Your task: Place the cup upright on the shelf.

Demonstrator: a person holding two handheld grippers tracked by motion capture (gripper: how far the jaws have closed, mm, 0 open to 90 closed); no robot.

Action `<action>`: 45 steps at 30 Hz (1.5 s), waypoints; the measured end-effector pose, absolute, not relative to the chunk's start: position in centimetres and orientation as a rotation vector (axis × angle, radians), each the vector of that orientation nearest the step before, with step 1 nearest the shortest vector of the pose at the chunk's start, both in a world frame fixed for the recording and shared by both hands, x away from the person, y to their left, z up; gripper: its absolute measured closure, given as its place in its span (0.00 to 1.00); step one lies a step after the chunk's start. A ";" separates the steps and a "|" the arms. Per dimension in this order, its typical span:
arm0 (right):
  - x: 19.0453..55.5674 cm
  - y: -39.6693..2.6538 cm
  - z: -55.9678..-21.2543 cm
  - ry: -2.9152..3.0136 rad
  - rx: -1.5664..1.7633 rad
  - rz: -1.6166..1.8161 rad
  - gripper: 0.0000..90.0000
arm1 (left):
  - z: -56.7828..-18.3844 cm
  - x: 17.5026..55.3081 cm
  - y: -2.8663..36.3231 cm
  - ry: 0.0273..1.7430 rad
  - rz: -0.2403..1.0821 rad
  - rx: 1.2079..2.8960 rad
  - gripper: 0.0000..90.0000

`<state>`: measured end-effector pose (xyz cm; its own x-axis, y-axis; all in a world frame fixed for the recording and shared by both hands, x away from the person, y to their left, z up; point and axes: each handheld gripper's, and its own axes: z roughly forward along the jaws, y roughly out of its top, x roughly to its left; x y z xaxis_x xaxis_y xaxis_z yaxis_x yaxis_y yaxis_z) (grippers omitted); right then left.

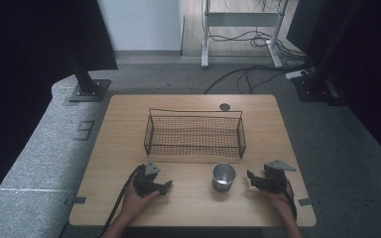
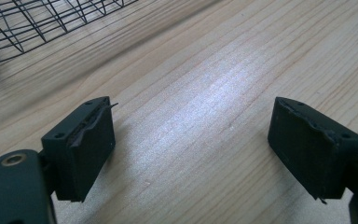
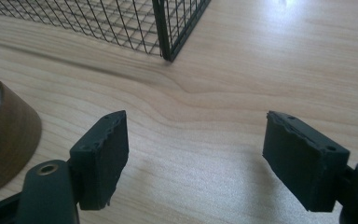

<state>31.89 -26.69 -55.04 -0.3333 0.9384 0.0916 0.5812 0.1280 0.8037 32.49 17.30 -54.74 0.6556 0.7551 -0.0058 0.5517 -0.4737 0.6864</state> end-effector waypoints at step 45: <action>28.2 -22.8 -48.9 2.007 1.227 1.422 0.22 | -54.7 32.5 17.3 1.007 0.394 2.203 0.16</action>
